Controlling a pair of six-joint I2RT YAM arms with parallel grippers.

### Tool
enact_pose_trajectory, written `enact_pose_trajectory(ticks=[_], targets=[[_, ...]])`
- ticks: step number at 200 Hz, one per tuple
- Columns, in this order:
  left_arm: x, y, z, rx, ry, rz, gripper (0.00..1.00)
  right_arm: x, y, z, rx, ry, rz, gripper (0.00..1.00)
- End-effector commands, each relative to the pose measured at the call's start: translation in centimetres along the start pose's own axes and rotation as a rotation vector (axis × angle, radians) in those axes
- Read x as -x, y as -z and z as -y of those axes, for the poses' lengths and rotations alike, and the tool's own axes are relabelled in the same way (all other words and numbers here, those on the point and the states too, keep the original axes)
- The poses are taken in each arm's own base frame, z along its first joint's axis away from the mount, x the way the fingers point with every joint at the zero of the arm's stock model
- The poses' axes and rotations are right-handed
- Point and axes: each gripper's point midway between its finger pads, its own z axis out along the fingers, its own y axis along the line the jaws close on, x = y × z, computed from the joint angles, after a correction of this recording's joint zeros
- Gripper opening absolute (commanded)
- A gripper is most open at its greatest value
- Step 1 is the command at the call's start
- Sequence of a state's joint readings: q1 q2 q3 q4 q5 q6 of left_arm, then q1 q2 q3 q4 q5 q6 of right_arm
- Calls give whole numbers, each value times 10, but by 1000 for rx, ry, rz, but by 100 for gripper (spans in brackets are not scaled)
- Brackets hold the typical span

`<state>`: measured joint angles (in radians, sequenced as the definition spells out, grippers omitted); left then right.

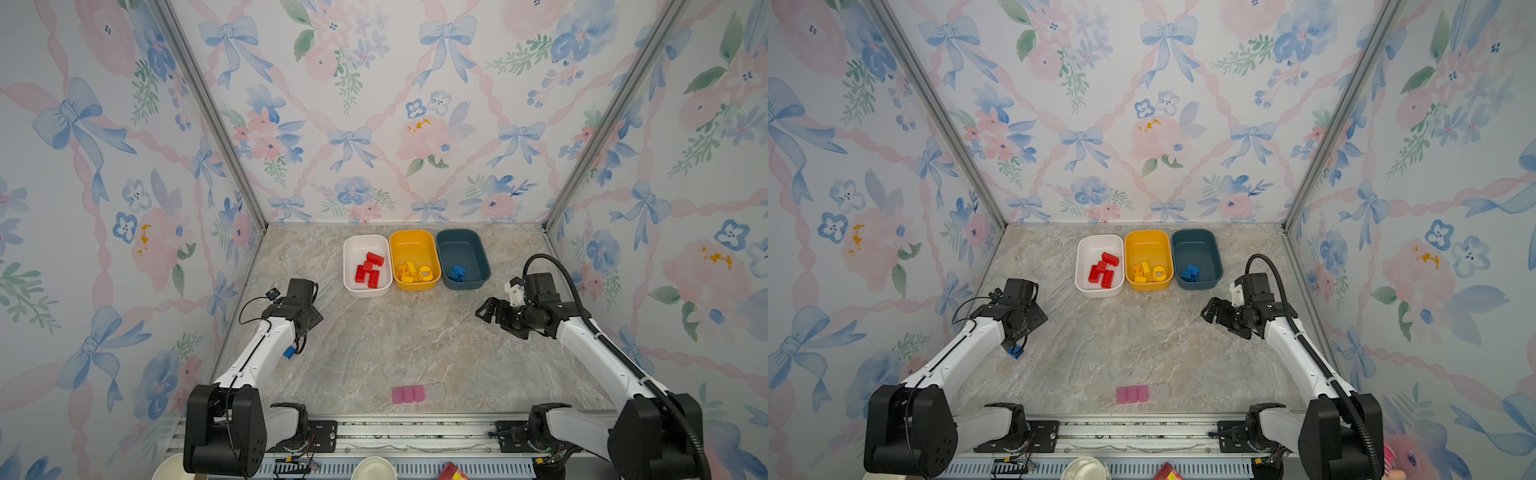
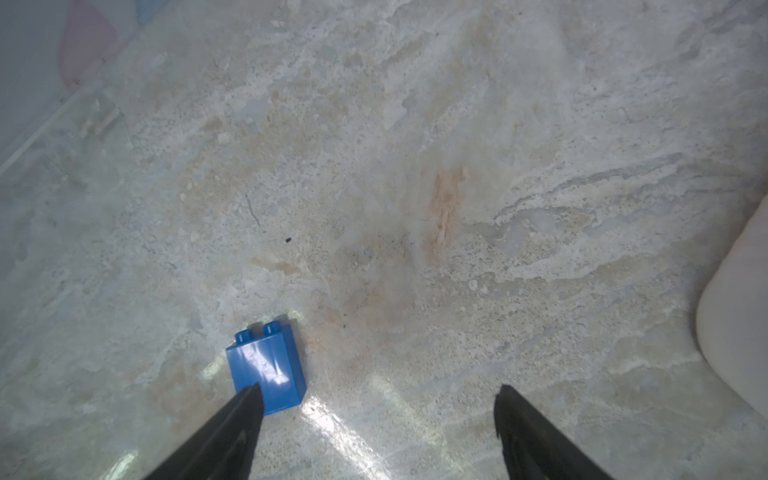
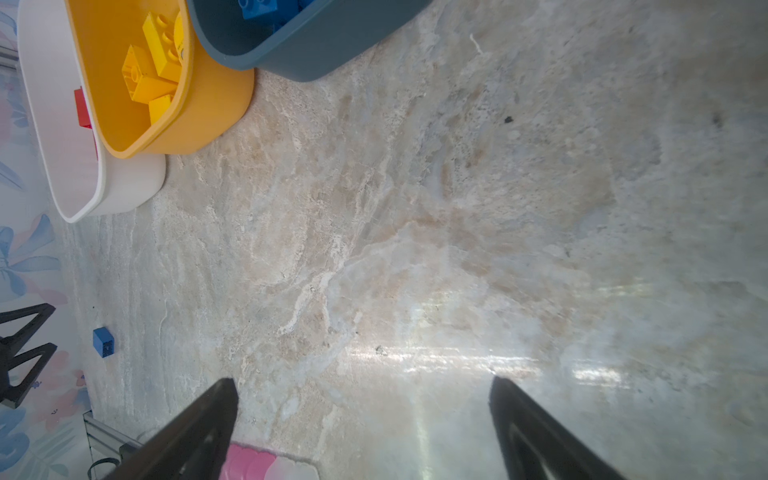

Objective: Sort the legos into containers by color
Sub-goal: 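Withdraw the left gripper and lower it to the tall blue 2x1 brick, then close the left gripper on the tall blue brick and lift it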

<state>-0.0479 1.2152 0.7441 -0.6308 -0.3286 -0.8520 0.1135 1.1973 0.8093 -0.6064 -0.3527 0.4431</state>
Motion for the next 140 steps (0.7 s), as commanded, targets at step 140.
enact_pose_trajectory(ticks=[140], targets=[[-35, -48, -54, 107, 96, -155, 79, 19, 9, -17, 32, 52, 49, 97]])
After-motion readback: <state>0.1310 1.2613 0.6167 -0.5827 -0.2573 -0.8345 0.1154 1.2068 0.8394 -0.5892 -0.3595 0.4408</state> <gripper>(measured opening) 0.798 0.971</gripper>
